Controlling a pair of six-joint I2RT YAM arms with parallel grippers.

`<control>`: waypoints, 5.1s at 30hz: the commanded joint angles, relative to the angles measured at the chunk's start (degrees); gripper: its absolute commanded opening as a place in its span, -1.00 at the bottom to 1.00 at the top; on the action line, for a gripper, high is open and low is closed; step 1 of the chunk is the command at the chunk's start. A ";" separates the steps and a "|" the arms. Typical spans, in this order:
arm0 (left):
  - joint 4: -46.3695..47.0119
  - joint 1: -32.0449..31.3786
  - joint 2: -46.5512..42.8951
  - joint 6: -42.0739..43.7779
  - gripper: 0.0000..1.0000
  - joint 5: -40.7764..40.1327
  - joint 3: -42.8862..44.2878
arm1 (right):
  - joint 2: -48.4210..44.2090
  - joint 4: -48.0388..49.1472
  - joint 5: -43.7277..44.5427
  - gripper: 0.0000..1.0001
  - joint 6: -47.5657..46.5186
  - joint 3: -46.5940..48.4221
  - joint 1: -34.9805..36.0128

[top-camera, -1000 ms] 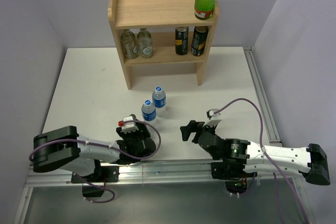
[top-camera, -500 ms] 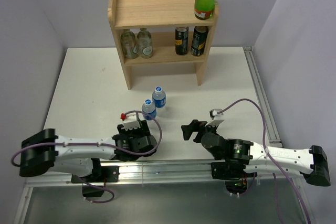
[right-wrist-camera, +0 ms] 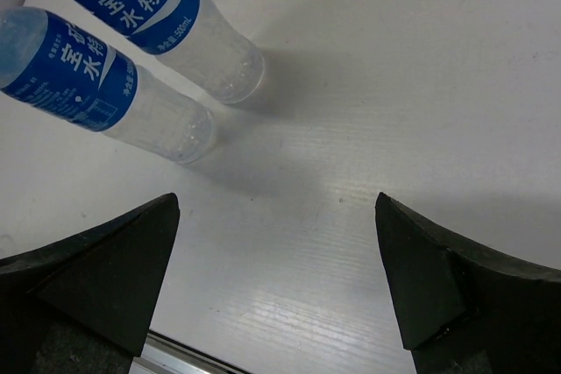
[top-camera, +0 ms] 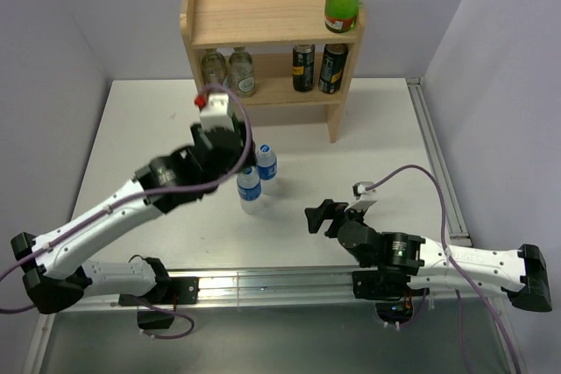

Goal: Place and organize the beverage onto the shelf

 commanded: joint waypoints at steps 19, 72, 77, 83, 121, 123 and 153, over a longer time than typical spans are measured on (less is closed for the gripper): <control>5.81 28.87 33.65 23.91 -0.99 36.75 68.97 | -4.52 0.22 2.08 0.99 1.11 -2.20 0.53; 25.93 31.43 40.77 27.78 -0.37 31.22 51.69 | -6.45 0.66 2.26 0.99 0.41 -2.99 0.53; 26.81 31.25 38.84 26.72 0.18 31.92 46.33 | -6.63 0.57 2.35 0.99 0.41 -2.99 0.53; 28.83 30.20 35.76 26.72 0.37 32.71 38.94 | -7.33 0.40 2.26 0.99 0.50 -3.17 0.53; 23.12 25.10 47.27 28.39 0.71 33.32 48.87 | -9.27 -0.31 2.35 0.99 0.76 -3.52 0.53; 23.12 25.10 48.06 28.04 0.72 33.85 49.83 | -9.35 -0.22 2.35 0.99 0.67 -3.61 0.53; 28.74 22.20 58.88 22.76 0.76 49.32 58.10 | -9.97 -0.31 2.35 0.99 0.59 -3.69 0.53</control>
